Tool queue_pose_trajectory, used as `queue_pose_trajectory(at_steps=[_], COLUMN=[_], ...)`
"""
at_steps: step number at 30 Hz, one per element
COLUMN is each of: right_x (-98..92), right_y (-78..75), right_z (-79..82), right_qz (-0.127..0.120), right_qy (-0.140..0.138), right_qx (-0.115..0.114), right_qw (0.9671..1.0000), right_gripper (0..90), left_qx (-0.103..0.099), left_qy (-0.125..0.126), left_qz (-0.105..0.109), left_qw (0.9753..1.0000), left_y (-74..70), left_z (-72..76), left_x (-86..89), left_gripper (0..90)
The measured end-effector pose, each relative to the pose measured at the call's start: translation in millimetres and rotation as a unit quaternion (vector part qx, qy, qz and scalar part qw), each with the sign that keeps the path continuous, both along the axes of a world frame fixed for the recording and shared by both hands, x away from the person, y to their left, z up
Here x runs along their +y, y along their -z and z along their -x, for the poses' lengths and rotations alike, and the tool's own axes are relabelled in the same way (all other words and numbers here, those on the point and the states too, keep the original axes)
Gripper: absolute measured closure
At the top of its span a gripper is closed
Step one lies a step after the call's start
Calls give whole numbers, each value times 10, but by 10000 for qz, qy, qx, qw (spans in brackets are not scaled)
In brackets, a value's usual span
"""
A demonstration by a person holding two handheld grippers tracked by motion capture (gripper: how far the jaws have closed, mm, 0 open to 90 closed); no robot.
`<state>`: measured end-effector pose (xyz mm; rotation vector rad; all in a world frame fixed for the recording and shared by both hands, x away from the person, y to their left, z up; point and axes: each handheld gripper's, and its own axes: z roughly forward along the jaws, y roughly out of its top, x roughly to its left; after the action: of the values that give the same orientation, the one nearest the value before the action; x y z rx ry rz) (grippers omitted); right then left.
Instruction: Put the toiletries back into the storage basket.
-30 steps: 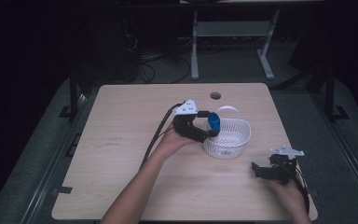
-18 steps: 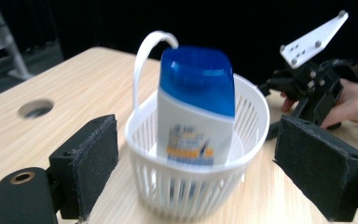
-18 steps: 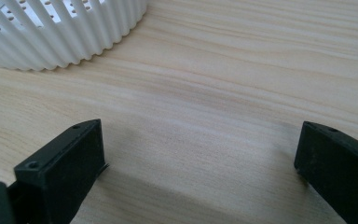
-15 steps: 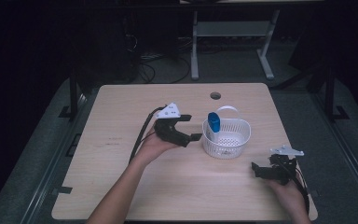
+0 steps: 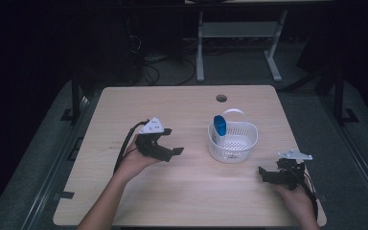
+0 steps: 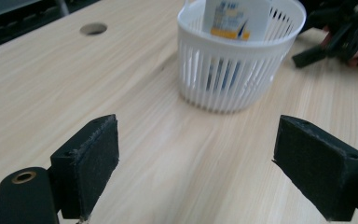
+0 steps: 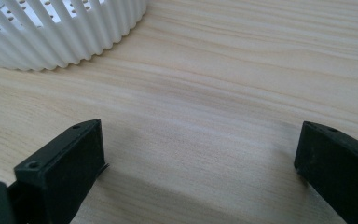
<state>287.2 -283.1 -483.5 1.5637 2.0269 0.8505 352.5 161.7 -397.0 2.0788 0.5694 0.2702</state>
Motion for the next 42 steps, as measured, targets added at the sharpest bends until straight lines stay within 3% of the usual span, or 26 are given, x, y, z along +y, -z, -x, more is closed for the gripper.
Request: queue_pose_trajectory(at_steps=[9,20,26,29,33,34,35,38,42], right_x=[0,0,0,0,0,0,0,0,0], right_y=[0,0,0,0,0,0,0,0,0], right_z=[0,0,0,0,1,1,1,1,2], right_qz=[0,0,-2,-1,-3,-3,-3,-3,-2], right_qy=[1,1,1,0,2,2,3,2,13], right_qx=[1,1,1,1,3,3,3,3,4], right_qw=[10000,10000,10000,10000,10000,10000,10000,10000,10000], right_gripper=[10,10,10,10,10,10,10,10,10], left_qx=[45,229,287,309,348,378,374,392,481], left_qy=[-389,-603,-755,-866,-980,-995,-1008,-1023,-1055], left_qz=[-570,-799,-1065,-1249,-1221,-1269,-1552,-1589,-1339], left_qw=[9976,9947,9910,9879,9871,9862,9820,9812,9842], left_y=[142,265,404,472,534,561,618,655,697], left_z=[230,396,494,531,562,566,582,587,568], left_x=[406,744,853,919,974,991,1011,1039,1111], left_gripper=[139,140,140,140,140,140,140,136,133])
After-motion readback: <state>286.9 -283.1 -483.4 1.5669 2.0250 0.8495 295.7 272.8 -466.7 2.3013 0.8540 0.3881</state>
